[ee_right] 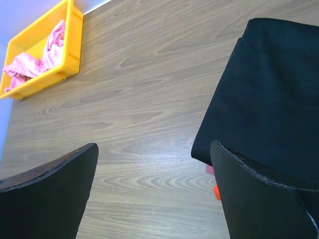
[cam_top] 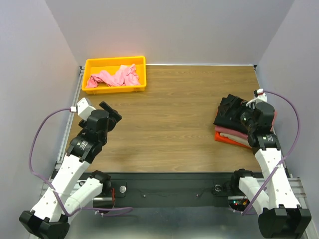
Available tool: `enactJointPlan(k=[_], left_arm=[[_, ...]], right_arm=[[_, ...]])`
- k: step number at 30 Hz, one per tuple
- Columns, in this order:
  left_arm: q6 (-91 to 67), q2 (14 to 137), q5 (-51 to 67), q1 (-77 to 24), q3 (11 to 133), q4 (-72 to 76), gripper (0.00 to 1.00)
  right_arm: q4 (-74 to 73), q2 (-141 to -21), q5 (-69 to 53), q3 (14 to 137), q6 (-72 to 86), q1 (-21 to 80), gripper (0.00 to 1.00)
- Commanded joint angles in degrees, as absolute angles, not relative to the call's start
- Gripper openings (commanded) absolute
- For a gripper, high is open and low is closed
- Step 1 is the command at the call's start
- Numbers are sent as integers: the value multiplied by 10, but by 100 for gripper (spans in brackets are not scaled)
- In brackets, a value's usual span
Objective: Fold and stack the t-shirts
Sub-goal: Grab the tshirt from the pile
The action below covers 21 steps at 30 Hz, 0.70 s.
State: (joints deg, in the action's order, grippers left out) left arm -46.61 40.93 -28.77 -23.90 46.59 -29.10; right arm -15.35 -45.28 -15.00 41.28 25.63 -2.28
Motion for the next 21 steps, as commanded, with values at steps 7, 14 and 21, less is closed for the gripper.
enactJointPlan(k=[7, 14, 21], left_arm=[[-434, 503, -328, -236, 502, -198, 99], [-365, 705, -323, -170, 649, -126, 99], [-219, 950, -147, -78, 868, -44, 98]], right_arm=[[-119, -457, -171, 413, 256, -24, 100], [-117, -485, -175, 417, 260, -24, 100], [-113, -481, -168, 412, 258, -24, 100]])
